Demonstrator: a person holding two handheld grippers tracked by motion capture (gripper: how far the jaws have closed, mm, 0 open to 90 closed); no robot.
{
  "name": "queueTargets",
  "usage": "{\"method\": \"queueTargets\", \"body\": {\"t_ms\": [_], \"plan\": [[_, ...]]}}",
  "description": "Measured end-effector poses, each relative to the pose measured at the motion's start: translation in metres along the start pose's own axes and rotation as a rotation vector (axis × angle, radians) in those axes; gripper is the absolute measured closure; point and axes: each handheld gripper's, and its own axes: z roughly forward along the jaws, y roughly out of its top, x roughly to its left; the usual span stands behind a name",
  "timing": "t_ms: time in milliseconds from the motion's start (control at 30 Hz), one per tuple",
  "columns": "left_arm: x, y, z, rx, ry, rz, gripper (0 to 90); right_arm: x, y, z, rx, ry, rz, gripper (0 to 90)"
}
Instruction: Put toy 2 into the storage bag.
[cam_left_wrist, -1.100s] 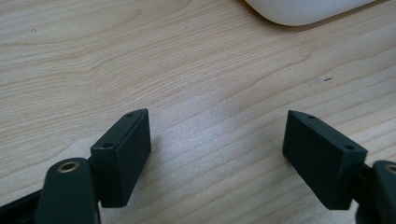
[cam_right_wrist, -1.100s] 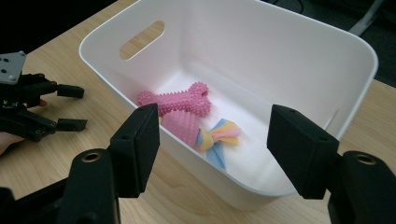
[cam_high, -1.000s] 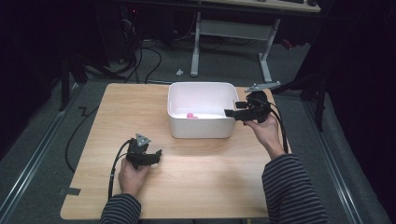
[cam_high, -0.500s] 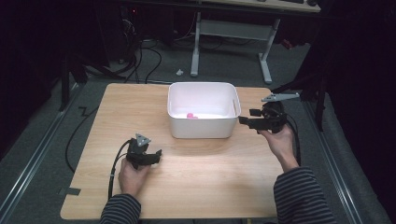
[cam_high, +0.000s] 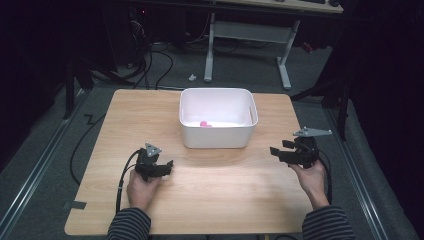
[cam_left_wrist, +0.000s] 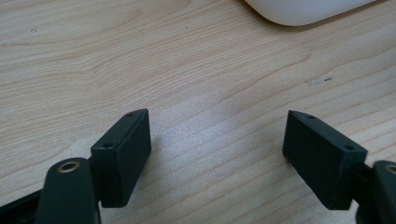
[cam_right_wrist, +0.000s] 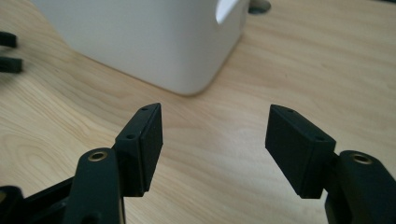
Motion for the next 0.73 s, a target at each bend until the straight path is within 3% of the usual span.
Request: {"method": "queueTargets", "body": {"t_ms": [167,333,567,633,733], "plan": [[0.000,0.000,0.000,-0.001,0.002,0.000,23.7,-0.008,-0.034,0.016,0.016,-0.040,0.041,36.7],[0.000,0.000,0.000,0.000,0.001,0.000,23.7,-0.010,-0.063,0.040,0.010,-0.075,0.023,36.3],[0.000,0.000,0.000,-0.001,0.002,0.000,23.6,-0.008,-0.077,0.064,0.078,-0.135,-0.017,31.6],[0.000,0.000,0.000,-0.001,0.003,0.000,23.6,-0.008,-0.083,0.067,0.028,-0.128,-0.019,29.9],[0.000,0.000,0.000,-0.001,0.003,0.000,23.6,-0.008,-0.084,0.067,0.022,-0.128,-0.022,29.8]]}}
